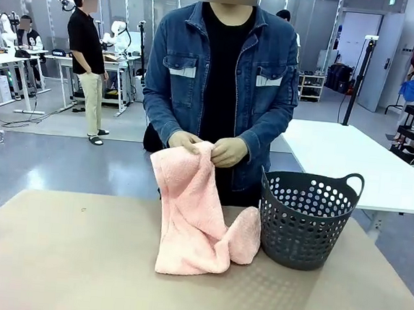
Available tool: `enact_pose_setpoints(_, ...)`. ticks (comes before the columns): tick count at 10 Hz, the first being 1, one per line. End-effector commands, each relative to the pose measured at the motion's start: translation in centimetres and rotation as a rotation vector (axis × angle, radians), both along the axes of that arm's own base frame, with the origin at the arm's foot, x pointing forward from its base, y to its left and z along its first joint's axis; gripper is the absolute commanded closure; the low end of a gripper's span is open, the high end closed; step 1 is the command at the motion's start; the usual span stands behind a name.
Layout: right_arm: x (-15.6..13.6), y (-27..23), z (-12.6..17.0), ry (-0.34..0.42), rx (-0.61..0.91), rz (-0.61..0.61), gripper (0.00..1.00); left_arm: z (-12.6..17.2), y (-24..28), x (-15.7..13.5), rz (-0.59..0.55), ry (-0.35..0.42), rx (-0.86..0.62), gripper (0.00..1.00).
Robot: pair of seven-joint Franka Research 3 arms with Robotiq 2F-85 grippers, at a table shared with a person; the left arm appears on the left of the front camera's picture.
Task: Fold the towel.
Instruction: Grab the top end of the 100 cm Hotel Towel extended by the human.
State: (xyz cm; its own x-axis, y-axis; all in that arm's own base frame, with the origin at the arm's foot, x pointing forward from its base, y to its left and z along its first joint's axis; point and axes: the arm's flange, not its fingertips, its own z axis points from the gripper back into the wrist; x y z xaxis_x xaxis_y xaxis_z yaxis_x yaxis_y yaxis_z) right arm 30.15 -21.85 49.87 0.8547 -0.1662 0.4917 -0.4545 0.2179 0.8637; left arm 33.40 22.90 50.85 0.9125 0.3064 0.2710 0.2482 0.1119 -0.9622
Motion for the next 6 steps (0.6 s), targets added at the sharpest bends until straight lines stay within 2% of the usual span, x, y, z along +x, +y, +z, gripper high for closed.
enact_pose_setpoints(1,0.0,-0.04,0.08,-0.013,0.008,0.001,0.0,-0.05,0.13,-0.08,-0.008,-0.005,-0.001,0.0)
enact_pose_setpoints(6,0.0,-0.04,0.08,-0.013,0.008,0.001,0.0,-0.05,0.13,-0.08,-0.008,-0.005,-0.001,0.0)
